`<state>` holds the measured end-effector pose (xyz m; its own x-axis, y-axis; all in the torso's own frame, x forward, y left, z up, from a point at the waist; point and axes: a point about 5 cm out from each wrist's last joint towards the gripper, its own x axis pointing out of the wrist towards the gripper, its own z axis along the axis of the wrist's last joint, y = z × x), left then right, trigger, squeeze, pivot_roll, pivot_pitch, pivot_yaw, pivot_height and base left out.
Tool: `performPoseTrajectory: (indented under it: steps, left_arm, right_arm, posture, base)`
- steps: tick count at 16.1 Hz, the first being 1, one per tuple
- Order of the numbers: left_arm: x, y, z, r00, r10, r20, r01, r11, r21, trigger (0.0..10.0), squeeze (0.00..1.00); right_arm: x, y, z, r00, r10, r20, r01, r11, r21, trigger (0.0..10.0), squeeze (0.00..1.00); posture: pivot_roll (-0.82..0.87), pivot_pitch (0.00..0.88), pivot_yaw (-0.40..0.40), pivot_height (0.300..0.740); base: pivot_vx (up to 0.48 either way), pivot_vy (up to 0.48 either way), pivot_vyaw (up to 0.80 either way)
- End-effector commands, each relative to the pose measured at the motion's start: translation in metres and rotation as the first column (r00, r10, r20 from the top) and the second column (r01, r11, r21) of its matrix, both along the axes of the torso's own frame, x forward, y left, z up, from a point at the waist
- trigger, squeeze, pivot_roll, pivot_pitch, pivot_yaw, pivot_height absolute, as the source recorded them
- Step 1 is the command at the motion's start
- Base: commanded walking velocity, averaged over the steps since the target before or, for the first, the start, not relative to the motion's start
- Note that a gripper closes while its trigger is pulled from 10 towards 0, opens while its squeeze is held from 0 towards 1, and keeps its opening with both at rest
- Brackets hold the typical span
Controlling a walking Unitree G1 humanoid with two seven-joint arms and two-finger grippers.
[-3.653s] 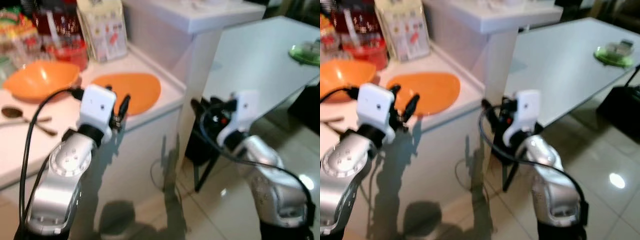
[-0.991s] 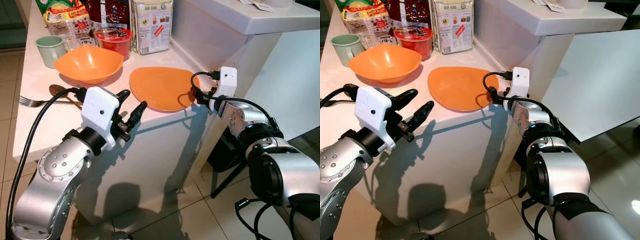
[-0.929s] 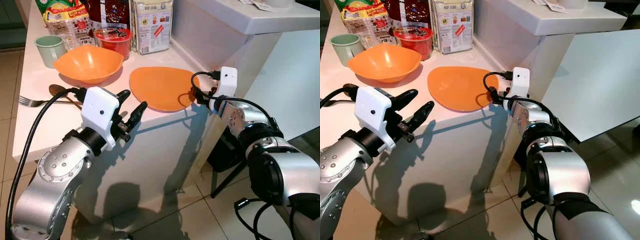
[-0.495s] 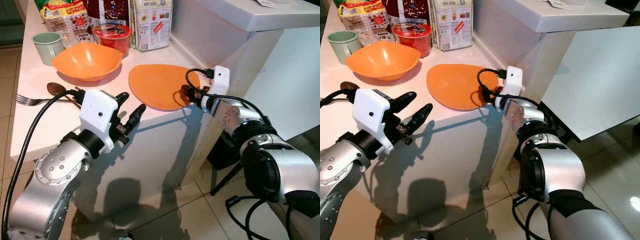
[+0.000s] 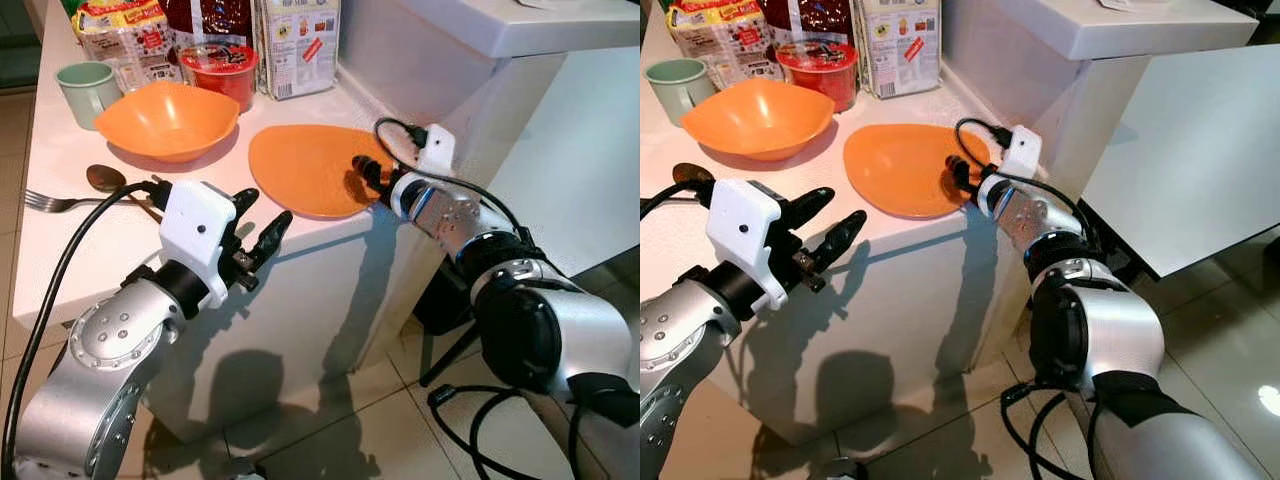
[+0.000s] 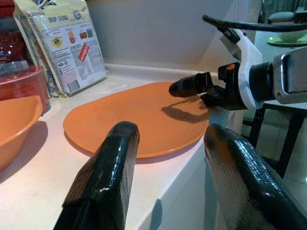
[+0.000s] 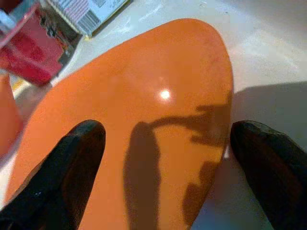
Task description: Setting the table
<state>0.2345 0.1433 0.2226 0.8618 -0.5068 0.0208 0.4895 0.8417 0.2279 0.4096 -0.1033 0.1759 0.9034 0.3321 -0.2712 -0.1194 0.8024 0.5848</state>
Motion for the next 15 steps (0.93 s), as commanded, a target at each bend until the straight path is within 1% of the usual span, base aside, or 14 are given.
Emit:
performPoseTrajectory:
  steps: [1, 3, 4, 5, 6, 7, 10, 15]
  left_arm:
    - [-0.0026, -0.0025, 0.0059, 1.0, -0.014, 0.02, 0.014, 1.0, 0.002, 10.0, 0.0]
    - [-0.0026, -0.0032, 0.0056, 1.0, -0.017, 0.017, 0.017, 1.0, 0.0, 10.0, 0.0]
    - [-0.0025, -0.0037, 0.0052, 1.0, -0.021, 0.014, 0.021, 1.0, 0.001, 10.0, 0.0]
    - [-0.0024, -0.0039, 0.0052, 1.0, -0.022, 0.013, 0.022, 1.0, 0.0, 10.0, 0.0]
    - [-0.0024, -0.0039, 0.0052, 1.0, -0.022, 0.013, 0.022, 1.0, 0.0, 10.0, 0.0]
    - [-0.0025, -0.004, 0.0053, 1.0, -0.022, 0.012, 0.022, 1.0, -0.001, 10.0, 0.0]
    - [-0.0027, -0.0045, 0.0052, 1.0, -0.024, 0.011, 0.024, 1.0, -0.002, 10.0, 0.0]
    - [-0.0026, -0.0048, 0.0048, 1.0, -0.028, 0.008, 0.028, 1.0, -0.006, 10.0, 0.0]
  right_arm:
    - [-0.003, 0.0022, -0.0077, 0.998, 0.004, -0.065, -0.002, 0.999, 0.035, 10.0, 0.0]
    - [-0.0053, 0.0033, -0.013, 0.994, -0.001, -0.106, 0.009, 0.997, 0.079, 10.0, 0.0]
    - [-0.0065, 0.0042, -0.0154, 0.991, -0.001, -0.13, 0.015, 0.994, 0.112, 8.7, 0.0]
    - [-0.007, 0.0044, -0.0164, 0.99, -0.001, -0.14, 0.018, 0.992, 0.122, 3.5, 0.0]
    - [-0.0071, 0.0044, -0.0164, 0.99, -0.001, -0.142, 0.018, 0.992, 0.123, 2.3, 0.0]
    - [-0.0071, 0.0047, -0.0161, 0.989, 0.002, -0.145, 0.017, 0.991, 0.13, 0.0, 0.0]
    - [-0.0066, 0.0056, -0.0135, 0.988, 0.006, -0.152, 0.02, 0.986, 0.168, 0.0, 0.0]
    - [-0.007, 0.0047, -0.0137, 0.986, 0.008, -0.167, 0.022, 0.985, 0.172, 0.0, 0.0]
  posture:
    - [0.15, 0.087, -0.084, 0.74]
    - [0.15, 0.088, -0.083, 0.74]
    - [0.15, 0.088, -0.083, 0.74]
    - [0.15, 0.088, -0.083, 0.74]
    - [0.15, 0.088, -0.083, 0.74]
    - [0.15, 0.087, -0.083, 0.74]
    - [0.15, 0.086, -0.084, 0.74]
    - [0.15, 0.086, -0.084, 0.74]
  base:
    - [0.0, 0.0, 0.0]
    - [0.0, 0.0, 0.0]
    - [0.0, 0.0, 0.0]
    - [0.0, 0.0, 0.0]
    - [0.0, 0.0, 0.0]
    - [0.0, 0.0, 0.0]
    - [0.0, 0.0, 0.0]
    - [0.0, 0.0, 0.0]
